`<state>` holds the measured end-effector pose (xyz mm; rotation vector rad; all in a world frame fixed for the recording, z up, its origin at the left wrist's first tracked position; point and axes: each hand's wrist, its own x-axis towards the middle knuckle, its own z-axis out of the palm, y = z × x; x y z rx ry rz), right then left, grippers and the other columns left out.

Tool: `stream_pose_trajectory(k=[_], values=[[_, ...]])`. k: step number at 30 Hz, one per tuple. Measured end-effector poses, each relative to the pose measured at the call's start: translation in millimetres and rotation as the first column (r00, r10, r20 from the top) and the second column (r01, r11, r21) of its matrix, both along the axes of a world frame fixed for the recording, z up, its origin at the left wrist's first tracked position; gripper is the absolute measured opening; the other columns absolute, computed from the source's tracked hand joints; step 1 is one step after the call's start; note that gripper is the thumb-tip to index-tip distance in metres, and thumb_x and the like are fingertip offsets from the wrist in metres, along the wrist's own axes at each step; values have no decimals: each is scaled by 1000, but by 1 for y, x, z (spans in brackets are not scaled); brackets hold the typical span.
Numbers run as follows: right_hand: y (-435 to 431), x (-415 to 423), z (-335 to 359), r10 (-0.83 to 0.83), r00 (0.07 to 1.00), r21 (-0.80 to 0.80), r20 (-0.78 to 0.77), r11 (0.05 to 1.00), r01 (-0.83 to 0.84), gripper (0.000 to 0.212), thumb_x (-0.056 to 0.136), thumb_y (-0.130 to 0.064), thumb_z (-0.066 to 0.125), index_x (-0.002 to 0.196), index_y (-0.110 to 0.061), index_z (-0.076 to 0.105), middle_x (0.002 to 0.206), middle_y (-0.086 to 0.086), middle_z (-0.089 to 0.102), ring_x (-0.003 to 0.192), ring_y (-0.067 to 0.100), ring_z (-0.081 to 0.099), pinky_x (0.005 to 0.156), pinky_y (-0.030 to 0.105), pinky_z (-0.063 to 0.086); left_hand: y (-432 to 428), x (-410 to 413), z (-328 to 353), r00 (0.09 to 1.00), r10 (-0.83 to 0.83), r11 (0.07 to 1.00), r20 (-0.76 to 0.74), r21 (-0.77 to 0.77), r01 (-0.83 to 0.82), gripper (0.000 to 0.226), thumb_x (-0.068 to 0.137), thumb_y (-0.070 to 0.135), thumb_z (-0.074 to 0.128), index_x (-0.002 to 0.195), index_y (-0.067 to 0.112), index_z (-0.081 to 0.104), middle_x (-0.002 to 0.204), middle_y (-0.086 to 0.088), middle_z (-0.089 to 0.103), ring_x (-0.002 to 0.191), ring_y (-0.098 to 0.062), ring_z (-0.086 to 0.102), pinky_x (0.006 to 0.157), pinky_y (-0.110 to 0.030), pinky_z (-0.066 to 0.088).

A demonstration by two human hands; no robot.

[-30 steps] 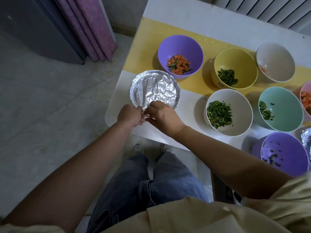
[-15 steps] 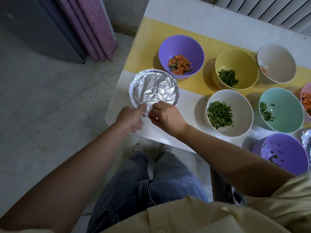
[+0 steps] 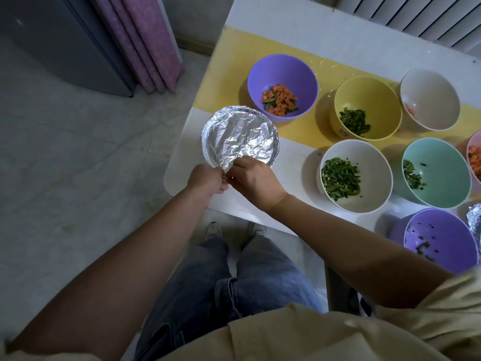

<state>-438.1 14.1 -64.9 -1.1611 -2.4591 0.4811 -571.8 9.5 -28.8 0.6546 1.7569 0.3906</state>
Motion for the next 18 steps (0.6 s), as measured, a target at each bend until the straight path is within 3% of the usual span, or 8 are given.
stream_pose_trajectory(k=[2, 5, 9, 11, 14, 16, 18], values=[[0, 2, 3, 30, 1000, -32, -9, 999, -30, 10, 80, -11, 72, 82, -2, 68, 78, 12, 61, 71, 32, 59, 57, 35, 49, 2, -3, 1, 999, -35, 999, -9, 9, 35, 17, 96, 5, 44, 94, -1, 60, 73, -13, 64, 43, -9, 59, 30, -10, 32], [0, 18, 5, 72, 996, -44, 53, 997, -70, 31, 74, -18, 82, 95, -2, 66, 88, 14, 62, 79, 33, 58, 66, 36, 47, 9, -12, 4, 992, -118, 993, -32, -25, 117, 21, 98, 8, 43, 96, -1, 62, 78, -14, 66, 41, -8, 59, 29, -10, 34], [1, 31, 4, 83, 992, 30, 90, 996, -86, 21, 74, -11, 79, 86, -3, 65, 83, 13, 60, 75, 34, 58, 63, 38, 48, 18, -26, 4, 978, -201, 978, -58, -71, 197, 27, 97, 10, 45, 78, 0, 61, 73, -11, 64, 35, -5, 57, 30, -11, 35], [1, 28, 3, 100, 993, 53, 59, 993, -103, 5, 83, -6, 66, 79, -4, 64, 78, 12, 59, 71, 33, 56, 60, 37, 47, 18, -28, 0, 982, -175, 983, -75, -68, 170, 29, 96, 14, 46, 75, 1, 62, 75, -12, 68, 45, -10, 63, 41, -14, 41], [2, 22, 0, 95, 994, 72, 54, 992, -99, 17, 89, -9, 54, 76, -4, 64, 76, 11, 58, 68, 32, 54, 57, 35, 44, 10, -24, -4, 996, -37, 998, -78, -55, 33, 36, 94, 33, 51, 85, 1, 66, 82, -13, 72, 69, -23, 67, 68, -28, 44], [0, 19, -1, 81, 995, 65, 51, 994, -85, 14, 87, -7, 57, 76, -5, 64, 75, 11, 57, 68, 32, 54, 57, 36, 43, 4, -16, -6, 999, 40, 995, -21, -89, -42, 42, 93, 41, 55, 86, 1, 65, 82, -13, 70, 72, -26, 67, 71, -31, 48], [0, 15, -1, 68, 997, 55, 39, 996, -70, 16, 87, -8, 54, 75, -5, 64, 75, 11, 57, 67, 31, 54, 57, 35, 42, -1, -7, -8, 994, 94, 992, 55, -95, -88, 34, 97, 31, 53, 82, 2, 60, 82, -17, 65, 69, -27, 62, 61, -28, 46]])
